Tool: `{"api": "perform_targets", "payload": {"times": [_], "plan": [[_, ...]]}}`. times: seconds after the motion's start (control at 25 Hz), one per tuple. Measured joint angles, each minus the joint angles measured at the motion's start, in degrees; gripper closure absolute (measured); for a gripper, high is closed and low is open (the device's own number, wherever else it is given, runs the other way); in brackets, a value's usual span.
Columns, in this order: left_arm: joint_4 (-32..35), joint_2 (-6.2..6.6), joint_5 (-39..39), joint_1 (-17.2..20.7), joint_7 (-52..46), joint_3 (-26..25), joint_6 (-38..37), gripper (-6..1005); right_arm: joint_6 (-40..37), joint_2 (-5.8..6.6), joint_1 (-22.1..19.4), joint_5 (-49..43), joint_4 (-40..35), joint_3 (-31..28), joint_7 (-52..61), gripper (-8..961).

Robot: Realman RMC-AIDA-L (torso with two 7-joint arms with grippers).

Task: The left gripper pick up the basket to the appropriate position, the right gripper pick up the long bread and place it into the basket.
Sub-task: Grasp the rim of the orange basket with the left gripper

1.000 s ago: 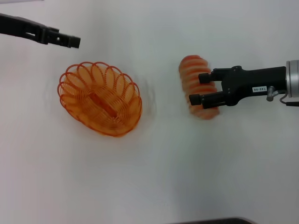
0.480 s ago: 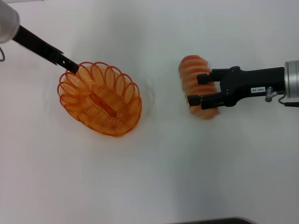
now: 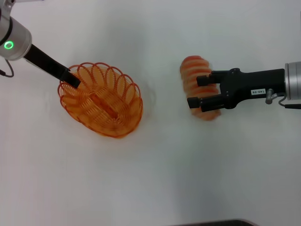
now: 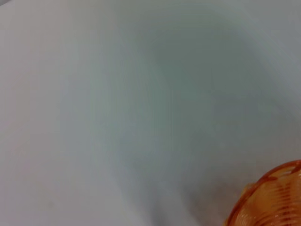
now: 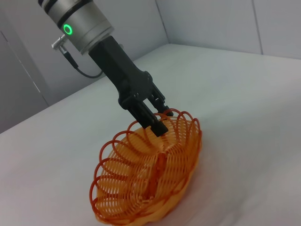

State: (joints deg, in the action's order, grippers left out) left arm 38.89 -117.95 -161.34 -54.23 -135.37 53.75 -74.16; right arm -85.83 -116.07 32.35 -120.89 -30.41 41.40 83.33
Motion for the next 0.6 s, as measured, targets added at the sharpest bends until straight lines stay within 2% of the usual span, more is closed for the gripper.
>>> {"api": "perform_targets", "payload": {"times": [0.12, 0.2, 0.6], "plan": [[-0.58, -0.02, 0.36, -0.13, -0.18, -0.26, 0.42, 236, -0.04, -0.04, 0.00, 0.04, 0.00, 0.00, 0.00, 93], [-0.58, -0.03, 0.42, -0.20, -0.19, -0.32, 0.43, 442, -0.05, -0.04, -0.02, 0.05, 0.00, 0.00, 0.01, 95], [-0.86, -0.08, 0.50, -0.52, -0.26, -0.88, -0.04, 837, -0.14, -0.03, -0.16, 0.13, 0.00, -0.10, 0.06, 104]]}}
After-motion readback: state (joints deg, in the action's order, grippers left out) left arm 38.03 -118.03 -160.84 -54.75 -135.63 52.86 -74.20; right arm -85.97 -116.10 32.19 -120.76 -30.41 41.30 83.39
